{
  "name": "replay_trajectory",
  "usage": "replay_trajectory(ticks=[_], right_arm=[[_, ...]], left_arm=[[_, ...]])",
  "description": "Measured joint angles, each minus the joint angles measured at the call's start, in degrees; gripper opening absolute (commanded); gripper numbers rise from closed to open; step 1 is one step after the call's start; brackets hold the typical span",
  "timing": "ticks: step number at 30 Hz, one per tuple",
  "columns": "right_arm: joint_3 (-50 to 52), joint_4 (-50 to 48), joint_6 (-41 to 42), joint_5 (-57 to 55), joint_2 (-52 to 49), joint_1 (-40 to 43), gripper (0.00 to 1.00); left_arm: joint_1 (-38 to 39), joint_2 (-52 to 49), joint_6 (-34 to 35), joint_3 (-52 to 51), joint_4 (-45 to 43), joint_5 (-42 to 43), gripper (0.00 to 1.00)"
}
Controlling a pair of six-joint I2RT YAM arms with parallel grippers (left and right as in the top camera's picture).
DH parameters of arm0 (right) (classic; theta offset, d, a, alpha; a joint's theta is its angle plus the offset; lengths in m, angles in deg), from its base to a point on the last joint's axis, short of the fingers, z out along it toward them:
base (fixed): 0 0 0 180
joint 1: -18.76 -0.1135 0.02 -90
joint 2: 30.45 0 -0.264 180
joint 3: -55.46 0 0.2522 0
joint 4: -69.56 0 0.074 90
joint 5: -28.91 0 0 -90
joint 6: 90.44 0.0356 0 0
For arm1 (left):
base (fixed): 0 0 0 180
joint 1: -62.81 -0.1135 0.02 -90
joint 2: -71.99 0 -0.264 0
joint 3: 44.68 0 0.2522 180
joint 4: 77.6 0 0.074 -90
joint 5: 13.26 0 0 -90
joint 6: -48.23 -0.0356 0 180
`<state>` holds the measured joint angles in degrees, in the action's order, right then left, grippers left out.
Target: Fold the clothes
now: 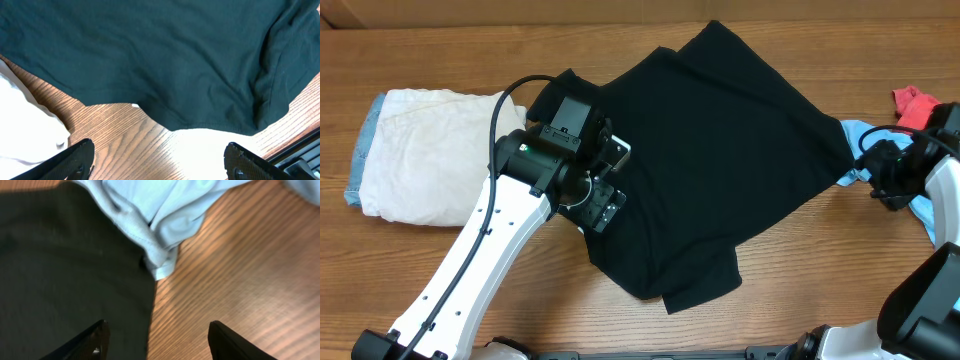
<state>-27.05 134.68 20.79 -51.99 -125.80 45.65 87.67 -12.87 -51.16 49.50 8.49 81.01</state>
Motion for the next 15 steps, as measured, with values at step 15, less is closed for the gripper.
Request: replay_trajectory(ticks=[15], right_arm=[[13.05, -20.87, 4.2, 10.82, -5.86, -3.32, 0.37]], left_arm=[[0.39, 0.0, 0.0, -0.15, -0.17, 8.5, 0.92]])
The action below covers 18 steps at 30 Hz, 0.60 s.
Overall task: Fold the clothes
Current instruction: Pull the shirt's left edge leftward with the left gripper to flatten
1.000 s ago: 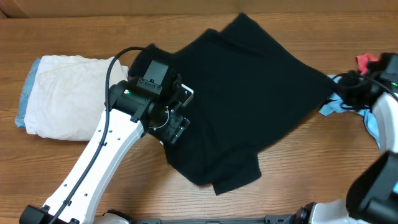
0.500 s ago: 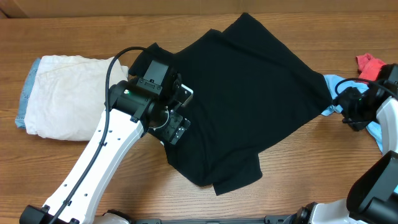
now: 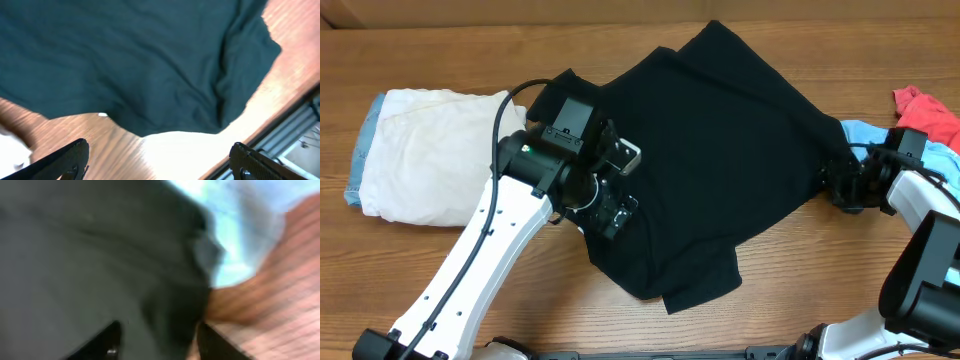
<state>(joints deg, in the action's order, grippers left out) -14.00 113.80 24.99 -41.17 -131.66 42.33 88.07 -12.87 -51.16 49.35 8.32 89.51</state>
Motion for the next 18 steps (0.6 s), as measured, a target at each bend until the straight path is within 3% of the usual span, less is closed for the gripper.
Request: replay_trajectory(ticks=[6, 15, 16, 18], right_arm=[[0.0, -2.03, 1.64, 1.25, 0.0, -1.25, 0.12], [0.0, -0.98, 1.81, 1.27, 0.0, -1.2, 0.04], [0.0, -0.96, 1.68, 1.27, 0.0, -1.22, 0.04], [0.0, -1.07, 1.55, 1.25, 0.0, -1.2, 0.04]], left_arm=[[5.31, -1.25, 0.02, -5.18, -1.84, 2.56, 0.94], [11.8, -8.72, 9.38, -12.63, -7.93, 1.53, 0.8], [11.78, -9.51, 10.95, -13.57, -8.35, 1.57, 0.75], [11.8, -11.04, 13.97, -15.58, -9.33, 1.6, 0.55]])
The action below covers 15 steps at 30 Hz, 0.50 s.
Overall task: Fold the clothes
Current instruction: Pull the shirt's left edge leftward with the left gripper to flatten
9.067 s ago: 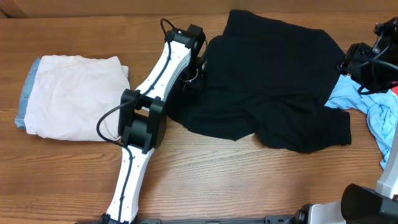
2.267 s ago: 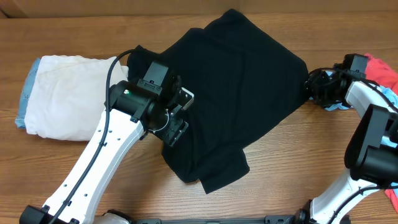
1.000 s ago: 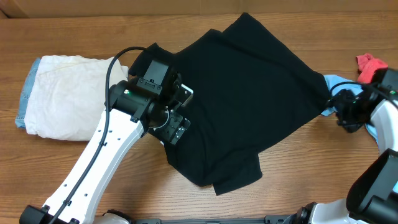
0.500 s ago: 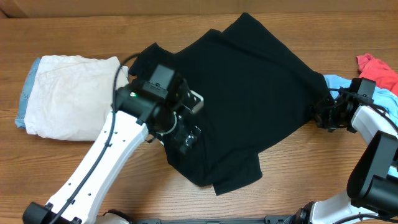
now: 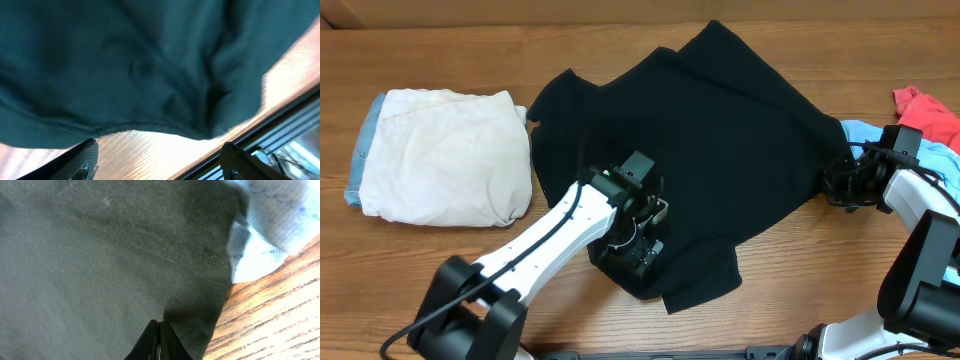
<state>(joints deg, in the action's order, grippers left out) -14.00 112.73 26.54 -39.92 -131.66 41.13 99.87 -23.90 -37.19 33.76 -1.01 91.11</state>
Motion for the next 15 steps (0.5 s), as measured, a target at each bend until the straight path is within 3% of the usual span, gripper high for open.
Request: replay_trajectory(ticks=[1, 2, 4, 15], right_arm=[[0.0, 0.0, -0.02, 0.02, 0.0, 0.0, 0.04], [0.0, -0.09, -0.04, 0.02, 0.11, -0.02, 0.04], [0.0, -0.11, -0.31, 0.0, 0.55, -0.02, 0.04], [0.0, 2.12, -2.71, 0.0, 10.19, 0.0, 0.04]], left_arm=[[0.0, -0.7, 1.68, -1.09, -0.76, -0.02, 0.46], [0.0, -1.64, 4.02, -2.49, -1.77, 0.02, 0.29], [-0.02, -2.93, 7.04, -4.59, -3.96, 0.02, 0.06], [-4.2, -6.32, 25.51, -10.6, -9.64, 0.72, 0.04]])
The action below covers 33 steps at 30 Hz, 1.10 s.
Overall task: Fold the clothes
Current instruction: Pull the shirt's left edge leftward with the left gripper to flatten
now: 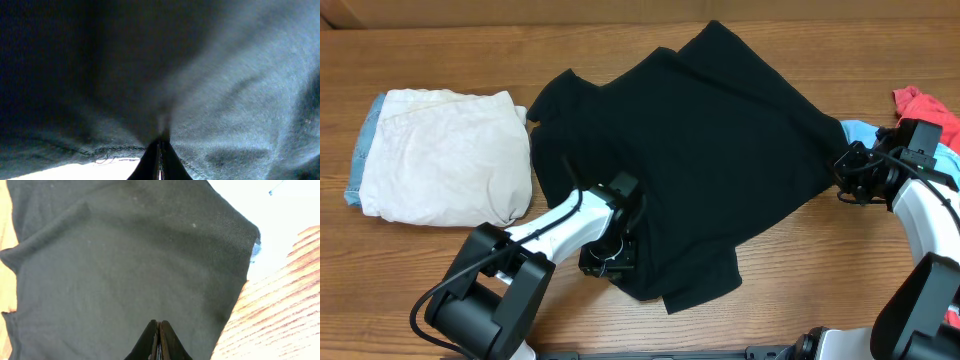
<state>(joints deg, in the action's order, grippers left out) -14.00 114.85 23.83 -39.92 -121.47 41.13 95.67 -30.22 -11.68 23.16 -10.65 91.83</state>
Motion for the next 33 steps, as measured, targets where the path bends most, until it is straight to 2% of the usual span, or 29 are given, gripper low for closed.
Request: replay_trajectory(ticks=[4, 8, 12, 17, 18, 22, 28, 31, 32, 33], right_arm=[[0.0, 0.96, -0.17, 0.02, 0.44, -0.02, 0.05], [0.0, 1.05, -0.42, 0.0, 0.44, 0.0, 0.06], [0.0, 2.1, -1.25, 0.0, 0.44, 0.0, 0.1], [0.0, 2.49, -2.51, 0.04, 0.44, -0.02, 0.11], [0.0, 2.47, -2.64, 0.04, 0.44, -0.02, 0.08], [0.04, 2.36, -2.62, -2.21, 0.44, -0.02, 0.08], [2.54, -0.72, 0.15, -5.62, -1.6, -0.02, 0.09], [3.58, -1.68, 1.16, -6.62, -4.57, 0.02, 0.24], [3.85, -2.01, 1.29, -6.82, -5.11, 0.11, 0.47], [3.98, -2.21, 1.77, -7.13, -5.27, 0.42, 0.55]], left_arm=[[-3.21, 0.59, 3.89, -1.42, 0.57, 1.18, 0.04], [-9.44, 0.74, 8.57, -4.28, 5.2, 0.83, 0.04], [-14.71, 0.74, 10.32, -5.79, 7.08, 0.96, 0.04], [-21.22, 2.54, 10.27, -7.37, 7.93, -1.55, 0.04], [-22.8, 3.39, 10.14, -7.58, 7.91, -2.64, 0.04], [-28.65, 8.92, 8.31, -7.82, 8.09, -5.73, 0.04], [-30.73, 16.22, 5.97, -6.84, 8.11, -7.02, 0.08], [-30.73, 17.55, 4.39, -5.33, 8.15, -7.02, 0.1], [-30.73, 17.66, 4.02, -4.9, 8.24, -7.02, 0.11], [-30.73, 17.73, 2.95, -3.72, 8.37, -7.02, 0.11]])
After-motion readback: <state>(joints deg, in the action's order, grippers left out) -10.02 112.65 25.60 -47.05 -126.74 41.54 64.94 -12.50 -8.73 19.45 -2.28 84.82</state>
